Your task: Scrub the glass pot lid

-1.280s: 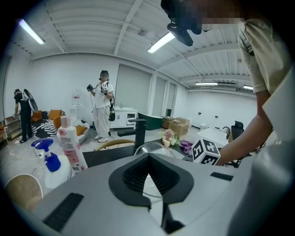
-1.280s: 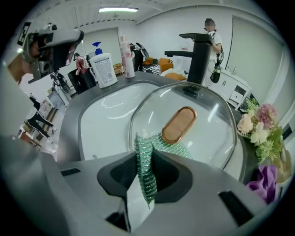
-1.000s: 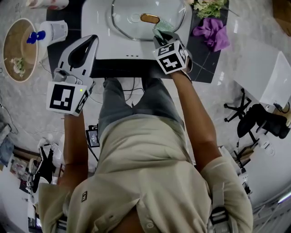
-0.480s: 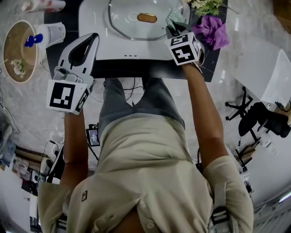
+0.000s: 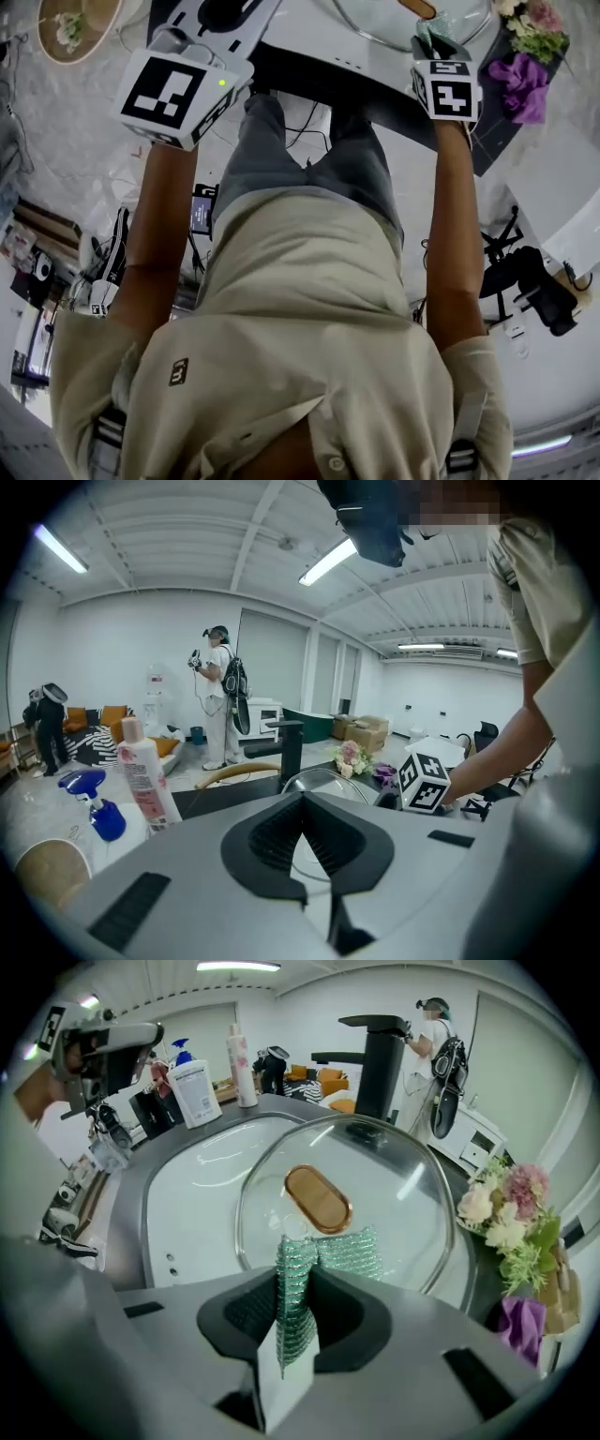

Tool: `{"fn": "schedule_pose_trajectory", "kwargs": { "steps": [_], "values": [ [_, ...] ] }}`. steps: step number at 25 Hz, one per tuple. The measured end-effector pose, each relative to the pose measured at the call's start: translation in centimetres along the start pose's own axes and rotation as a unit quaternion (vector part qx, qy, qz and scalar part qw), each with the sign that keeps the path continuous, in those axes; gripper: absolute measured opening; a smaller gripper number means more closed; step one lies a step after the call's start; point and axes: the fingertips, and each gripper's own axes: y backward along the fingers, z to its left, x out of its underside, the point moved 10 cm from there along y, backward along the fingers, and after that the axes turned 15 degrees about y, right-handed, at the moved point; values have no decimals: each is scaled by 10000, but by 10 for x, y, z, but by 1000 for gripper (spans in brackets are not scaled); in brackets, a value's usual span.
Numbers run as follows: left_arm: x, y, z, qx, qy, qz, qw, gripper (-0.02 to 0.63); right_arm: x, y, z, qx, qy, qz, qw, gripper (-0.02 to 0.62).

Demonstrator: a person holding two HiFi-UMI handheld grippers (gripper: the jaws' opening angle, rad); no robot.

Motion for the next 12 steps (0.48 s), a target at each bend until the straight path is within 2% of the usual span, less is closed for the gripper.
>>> {"fn": "schedule_pose_trajectory", "kwargs": {
  "steps": [5,12],
  "values": [
    [9,23,20,-203,54,118,9997,15,-25,-18,29,-223,198,7,9996,95],
    [18,57,47,-392,135,-213,9989,15,-58,-41,49,-407,81,117,9991,98]
  ]
}}
